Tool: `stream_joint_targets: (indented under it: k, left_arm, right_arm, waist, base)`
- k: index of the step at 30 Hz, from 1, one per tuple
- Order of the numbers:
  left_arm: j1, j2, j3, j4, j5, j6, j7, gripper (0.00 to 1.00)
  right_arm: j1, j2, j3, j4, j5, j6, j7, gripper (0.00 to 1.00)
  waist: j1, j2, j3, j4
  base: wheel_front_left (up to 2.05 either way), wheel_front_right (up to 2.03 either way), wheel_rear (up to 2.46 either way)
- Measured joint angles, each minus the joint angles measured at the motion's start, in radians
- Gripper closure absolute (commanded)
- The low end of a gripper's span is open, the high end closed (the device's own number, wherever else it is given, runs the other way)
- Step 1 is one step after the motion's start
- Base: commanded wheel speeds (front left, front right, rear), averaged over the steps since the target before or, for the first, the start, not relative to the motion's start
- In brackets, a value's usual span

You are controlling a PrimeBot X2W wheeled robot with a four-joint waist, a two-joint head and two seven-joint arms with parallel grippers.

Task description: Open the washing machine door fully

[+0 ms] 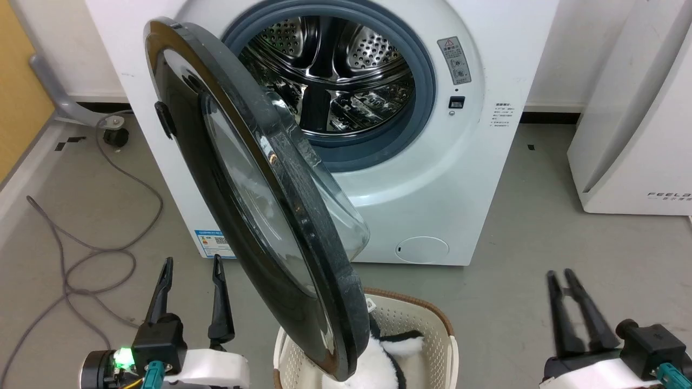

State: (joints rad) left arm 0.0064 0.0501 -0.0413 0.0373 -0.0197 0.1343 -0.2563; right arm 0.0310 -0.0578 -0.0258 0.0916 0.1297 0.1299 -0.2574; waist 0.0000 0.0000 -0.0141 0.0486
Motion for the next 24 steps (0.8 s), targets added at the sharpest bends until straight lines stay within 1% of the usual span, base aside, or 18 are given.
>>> stream_joint_targets:
  k: [3,4,5,6,7,12,16,20,24]
  left_arm:
    - [0.0,0.0,0.007,-0.001,-0.001,0.0,0.0,0.0]
    - [0.0,0.0,0.009,-0.003,-0.002,0.001,0.0,0.02]
    - [0.0,0.0,0.012,-0.004,-0.003,0.0,0.0,0.58]
    - [0.0,0.0,0.015,-0.012,-0.002,0.001,0.0,0.96]
    - [-0.001,0.0,0.02,-0.021,-0.002,0.0,0.0,1.0]
    - [-0.02,0.023,0.032,-0.082,0.001,-0.011,0.0,1.0]
    - [-0.067,0.039,0.029,-0.178,0.014,-0.015,0.0,1.0]
    - [-0.114,0.047,-0.005,-0.275,0.028,-0.032,0.0,1.0]
    - [-0.152,0.048,-0.064,-0.346,0.03,-0.057,0.0,1.0]
  right_arm:
    - [0.0,0.001,-0.002,0.0,0.003,0.0,0.0,0.0]
    - [0.0,0.001,-0.002,0.0,0.003,0.0,0.0,0.0]
    - [0.0,0.001,0.0,0.0,-0.001,0.0,0.0,0.0]
    - [0.0,0.001,0.001,0.0,-0.006,0.0,0.0,0.0]
    - [0.0,0.002,0.002,0.0,-0.009,0.0,0.0,0.0]
    - [0.001,0.002,-0.001,-0.004,-0.017,0.0,0.0,0.0]
    - [0.002,0.002,-0.007,-0.01,-0.03,0.0,0.0,0.0]
    - [0.007,0.003,-0.014,-0.013,-0.032,0.0,0.0,0.0]
    - [0.007,0.003,-0.014,-0.013,-0.033,0.0,0.0,0.0]
  waist:
    - [0.0,0.0,-0.001,0.002]
    - [0.0,0.0,-0.002,0.003]
    - [0.0,0.0,-0.002,0.004]
    - [0.0,0.0,-0.002,0.005]
    - [0.0,0.0,-0.002,0.006]
    - [0.0,0.0,-0.003,0.012]
    - [0.0,0.0,-0.004,0.013]
    - [0.0,0.0,-0.005,0.014]
    - [0.0,0.0,-0.007,0.012]
  base:
    - [0.0,0.0,0.0]
    - [0.0,0.0,0.0]
    - [0.0,0.0,0.0]
    - [0.0,0.0,0.0]
    - [0.0,0.0,0.0]
    - [0.0,0.0,0.0]
    - [0.0,0.0,0.0]
    - [0.0,0.0,0.0]
    - [0.0,0.0,0.0]
